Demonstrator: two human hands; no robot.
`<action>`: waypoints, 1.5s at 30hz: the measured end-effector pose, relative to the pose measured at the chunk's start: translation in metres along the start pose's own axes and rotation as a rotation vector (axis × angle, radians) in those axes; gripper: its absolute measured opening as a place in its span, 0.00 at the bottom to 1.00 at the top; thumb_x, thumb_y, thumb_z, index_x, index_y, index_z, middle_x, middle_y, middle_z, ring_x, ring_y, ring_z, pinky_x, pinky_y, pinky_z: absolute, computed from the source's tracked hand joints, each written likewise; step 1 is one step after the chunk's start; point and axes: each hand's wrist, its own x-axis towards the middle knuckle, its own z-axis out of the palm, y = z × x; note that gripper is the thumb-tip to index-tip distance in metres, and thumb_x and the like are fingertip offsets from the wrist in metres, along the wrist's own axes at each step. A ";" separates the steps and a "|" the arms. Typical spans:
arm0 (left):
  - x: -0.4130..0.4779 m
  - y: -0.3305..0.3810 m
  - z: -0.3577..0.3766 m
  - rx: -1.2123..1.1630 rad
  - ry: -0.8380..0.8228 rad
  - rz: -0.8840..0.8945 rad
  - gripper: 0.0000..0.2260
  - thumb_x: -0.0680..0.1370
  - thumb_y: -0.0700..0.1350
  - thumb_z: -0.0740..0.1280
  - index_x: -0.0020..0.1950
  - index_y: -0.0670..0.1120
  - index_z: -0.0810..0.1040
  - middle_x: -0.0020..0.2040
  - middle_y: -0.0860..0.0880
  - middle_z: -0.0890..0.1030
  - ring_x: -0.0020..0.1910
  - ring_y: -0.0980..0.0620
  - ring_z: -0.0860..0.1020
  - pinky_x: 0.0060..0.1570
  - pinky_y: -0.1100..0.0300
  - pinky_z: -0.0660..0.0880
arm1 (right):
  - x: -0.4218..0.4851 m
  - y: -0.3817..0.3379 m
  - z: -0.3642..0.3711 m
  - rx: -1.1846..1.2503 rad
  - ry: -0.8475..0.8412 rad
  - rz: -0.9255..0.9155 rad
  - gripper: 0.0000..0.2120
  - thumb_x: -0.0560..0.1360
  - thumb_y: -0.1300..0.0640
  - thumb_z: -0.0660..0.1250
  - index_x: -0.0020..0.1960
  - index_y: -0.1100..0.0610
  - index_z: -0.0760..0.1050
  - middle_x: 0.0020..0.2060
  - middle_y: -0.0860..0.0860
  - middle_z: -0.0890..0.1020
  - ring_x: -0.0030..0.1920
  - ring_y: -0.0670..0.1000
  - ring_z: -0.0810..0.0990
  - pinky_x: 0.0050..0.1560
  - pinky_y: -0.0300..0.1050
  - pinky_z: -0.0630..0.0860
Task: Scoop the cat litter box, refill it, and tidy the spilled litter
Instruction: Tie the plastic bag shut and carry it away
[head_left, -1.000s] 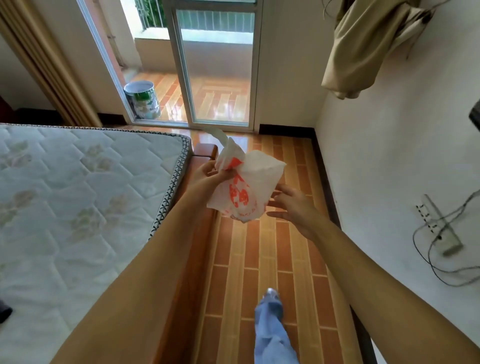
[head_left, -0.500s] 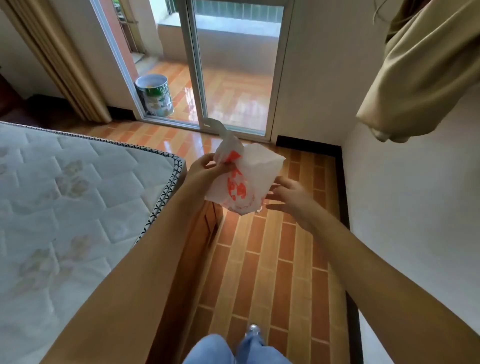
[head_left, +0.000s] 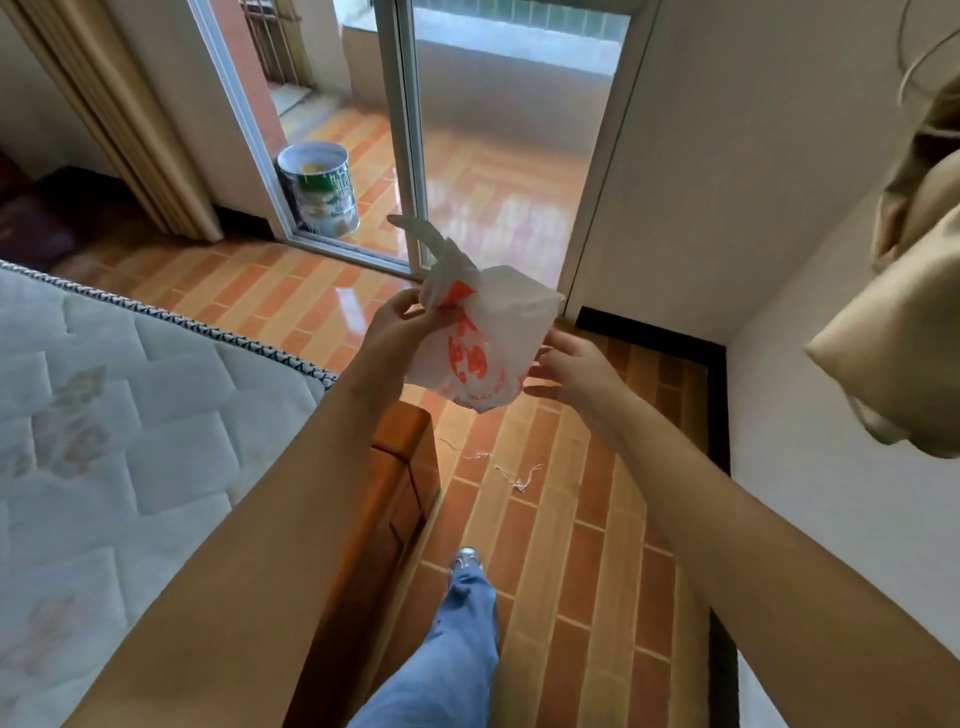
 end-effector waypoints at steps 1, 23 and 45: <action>0.022 0.004 -0.001 -0.002 0.003 -0.008 0.24 0.68 0.49 0.74 0.62 0.45 0.75 0.53 0.44 0.81 0.51 0.43 0.81 0.51 0.46 0.79 | 0.022 -0.007 -0.001 -0.001 -0.007 0.007 0.13 0.80 0.60 0.57 0.63 0.56 0.71 0.49 0.51 0.80 0.50 0.52 0.81 0.47 0.43 0.80; 0.339 0.067 -0.046 -0.092 0.259 -0.021 0.06 0.73 0.39 0.70 0.46 0.48 0.76 0.42 0.49 0.81 0.37 0.53 0.81 0.34 0.60 0.77 | 0.372 -0.122 -0.003 -0.026 -0.333 -0.030 0.11 0.79 0.64 0.55 0.55 0.55 0.74 0.46 0.53 0.81 0.47 0.52 0.80 0.49 0.44 0.77; 0.548 0.116 -0.119 -0.213 0.689 -0.082 0.08 0.73 0.37 0.70 0.45 0.47 0.74 0.42 0.47 0.80 0.39 0.51 0.78 0.38 0.59 0.74 | 0.661 -0.208 0.061 -0.133 -0.733 -0.002 0.14 0.78 0.64 0.57 0.61 0.59 0.74 0.46 0.52 0.81 0.45 0.50 0.80 0.43 0.42 0.74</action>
